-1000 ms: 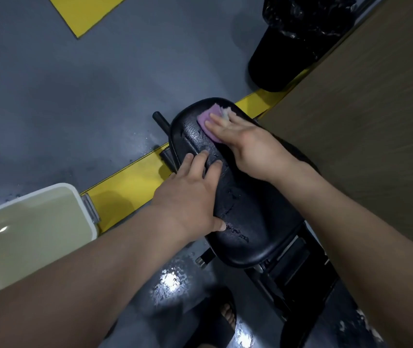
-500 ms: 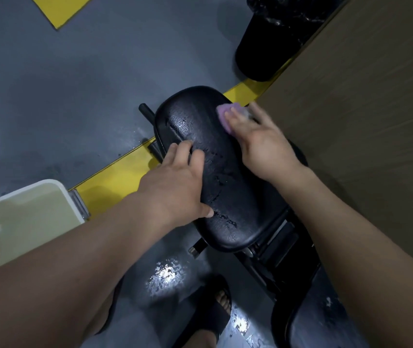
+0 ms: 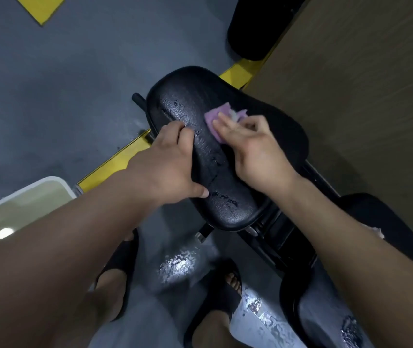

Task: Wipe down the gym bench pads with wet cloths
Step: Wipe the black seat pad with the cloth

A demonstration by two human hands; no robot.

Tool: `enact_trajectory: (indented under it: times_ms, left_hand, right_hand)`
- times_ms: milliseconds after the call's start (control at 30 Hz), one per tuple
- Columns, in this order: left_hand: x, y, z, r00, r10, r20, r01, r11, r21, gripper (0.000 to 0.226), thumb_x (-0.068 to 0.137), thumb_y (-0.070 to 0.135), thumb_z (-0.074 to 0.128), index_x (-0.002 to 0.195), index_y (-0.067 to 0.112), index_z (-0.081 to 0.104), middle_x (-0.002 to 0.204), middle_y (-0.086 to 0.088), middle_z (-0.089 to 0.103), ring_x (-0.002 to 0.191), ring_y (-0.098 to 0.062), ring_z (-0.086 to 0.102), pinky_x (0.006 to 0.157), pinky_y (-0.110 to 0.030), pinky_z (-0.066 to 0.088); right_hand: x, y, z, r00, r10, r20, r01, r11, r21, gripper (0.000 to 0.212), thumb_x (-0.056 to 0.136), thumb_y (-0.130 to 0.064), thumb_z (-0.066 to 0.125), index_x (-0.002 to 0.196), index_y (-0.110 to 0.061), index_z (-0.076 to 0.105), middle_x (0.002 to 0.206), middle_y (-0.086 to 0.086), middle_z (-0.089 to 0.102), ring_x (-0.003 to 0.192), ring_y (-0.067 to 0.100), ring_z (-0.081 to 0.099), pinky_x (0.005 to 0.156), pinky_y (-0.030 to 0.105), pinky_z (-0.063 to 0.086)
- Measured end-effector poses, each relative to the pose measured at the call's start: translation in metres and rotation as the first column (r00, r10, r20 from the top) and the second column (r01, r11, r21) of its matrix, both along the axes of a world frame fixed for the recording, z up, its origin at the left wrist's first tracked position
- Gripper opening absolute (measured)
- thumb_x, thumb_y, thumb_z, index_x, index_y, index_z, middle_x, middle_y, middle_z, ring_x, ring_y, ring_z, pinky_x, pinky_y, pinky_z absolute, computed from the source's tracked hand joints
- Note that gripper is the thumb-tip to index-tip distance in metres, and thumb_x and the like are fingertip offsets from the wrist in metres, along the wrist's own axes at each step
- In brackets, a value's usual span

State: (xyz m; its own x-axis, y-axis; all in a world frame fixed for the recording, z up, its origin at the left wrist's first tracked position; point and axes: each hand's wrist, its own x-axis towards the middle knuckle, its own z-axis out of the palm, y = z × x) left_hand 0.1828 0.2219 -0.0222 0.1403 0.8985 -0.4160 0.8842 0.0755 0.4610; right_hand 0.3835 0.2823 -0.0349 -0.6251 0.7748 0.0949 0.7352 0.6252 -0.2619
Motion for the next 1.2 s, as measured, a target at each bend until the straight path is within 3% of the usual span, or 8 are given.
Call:
enact_trajectory:
  times_ms: [133, 333, 533, 700, 900, 967, 1067, 1200]
  left_hand:
    - [-0.003, 0.002, -0.002, 1.000, -0.026, -0.005, 0.026, 1.000, -0.001, 0.113, 0.069, 0.054, 0.088, 0.152, 0.019, 0.020, 0.164, 0.007, 0.001, 0.151, -0.024, 0.023, 0.109, -0.039, 0.036]
    - [-0.003, 0.003, 0.002, 0.999, -0.040, 0.015, 0.040, 0.999, -0.003, 0.114, 0.067, 0.050, 0.091, 0.152, 0.015, 0.023, 0.160, 0.001, 0.009, 0.149, -0.026, 0.023, 0.114, -0.036, 0.030]
    - [-0.003, 0.003, 0.002, 0.999, -0.046, 0.003, 0.046, 0.999, 0.005, 0.110, 0.069, 0.049, 0.090, 0.150, 0.014, 0.025, 0.157, -0.001, 0.012, 0.146, -0.028, 0.029, 0.113, -0.038, 0.031]
    - [-0.002, 0.003, 0.002, 0.999, -0.036, -0.011, 0.036, 0.999, -0.009, 0.111, 0.068, 0.050, 0.090, 0.150, 0.014, 0.024, 0.155, 0.000, 0.013, 0.143, -0.028, 0.033, 0.114, -0.046, 0.037]
    - [0.002, 0.002, 0.005, 0.998, -0.060, -0.013, 0.060, 0.998, -0.026, 0.103, 0.074, 0.044, 0.088, 0.152, 0.025, 0.024, 0.163, -0.002, 0.005, 0.147, -0.030, 0.028, 0.116, -0.048, 0.035]
    - [0.005, 0.002, 0.006, 0.997, -0.060, -0.037, 0.059, 0.998, -0.037, 0.103, 0.075, 0.044, 0.088, 0.152, 0.025, 0.023, 0.166, -0.003, 0.000, 0.149, -0.032, 0.026, 0.116, -0.052, 0.034]
    - [0.009, 0.002, 0.009, 0.996, -0.059, -0.074, 0.054, 0.996, -0.065, 0.102, 0.078, 0.040, 0.086, 0.154, 0.023, 0.019, 0.168, -0.004, -0.011, 0.153, -0.035, 0.019, 0.118, -0.056, 0.030]
    - [0.015, 0.003, 0.012, 0.993, -0.063, -0.103, 0.054, 0.995, -0.088, 0.100, 0.080, 0.037, 0.085, 0.153, 0.019, 0.020, 0.168, -0.008, -0.015, 0.155, -0.037, 0.015, 0.119, -0.057, 0.029]
  right_hand:
    - [0.021, -0.044, 0.004, 0.983, 0.184, 0.016, -0.182, 0.979, -0.092, 0.060, 0.090, -0.008, 0.038, 0.145, -0.022, 0.057, 0.153, -0.007, 0.050, 0.113, 0.026, 0.051, 0.102, 0.036, 0.046]
    - [0.031, -0.041, -0.005, 0.994, -0.111, 0.010, 0.111, 0.994, -0.016, 0.062, 0.089, -0.003, 0.037, 0.144, -0.022, 0.058, 0.150, -0.002, 0.053, 0.111, 0.034, 0.059, 0.095, 0.039, 0.047]
    - [0.043, -0.096, 0.007, 0.982, 0.132, 0.135, -0.121, 0.989, -0.087, 0.069, 0.084, -0.004, 0.042, 0.149, -0.029, 0.052, 0.157, -0.012, 0.044, 0.104, 0.025, 0.051, 0.093, 0.045, 0.049]
    - [0.035, -0.084, 0.000, 0.992, -0.119, 0.050, 0.119, 0.993, 0.003, 0.059, 0.089, -0.005, 0.037, 0.143, -0.016, 0.059, 0.151, 0.004, 0.053, 0.093, 0.032, 0.052, 0.089, 0.045, 0.051]
    - [0.047, -0.131, -0.001, 0.983, 0.154, 0.101, -0.148, 0.987, -0.062, 0.063, 0.088, 0.000, 0.049, 0.145, -0.024, 0.056, 0.155, -0.007, 0.048, 0.101, 0.025, 0.051, 0.095, 0.040, 0.049]
    - [0.058, -0.110, 0.000, 0.997, 0.048, 0.062, -0.046, 0.998, -0.031, 0.060, 0.089, 0.002, 0.049, 0.143, -0.021, 0.059, 0.150, -0.003, 0.054, 0.094, 0.027, 0.052, 0.092, 0.034, 0.048]
    - [0.055, -0.108, -0.003, 0.984, -0.171, -0.048, 0.171, 0.985, 0.000, 0.055, 0.088, 0.005, 0.056, 0.139, -0.012, 0.062, 0.144, 0.008, 0.059, 0.090, 0.031, 0.051, 0.089, 0.041, 0.052]
    - [0.048, -0.143, -0.011, 0.995, 0.092, 0.038, -0.090, 0.995, -0.051, 0.061, 0.087, 0.007, 0.058, 0.143, -0.017, 0.059, 0.153, 0.002, 0.050, 0.092, 0.030, 0.052, 0.088, 0.040, 0.050]
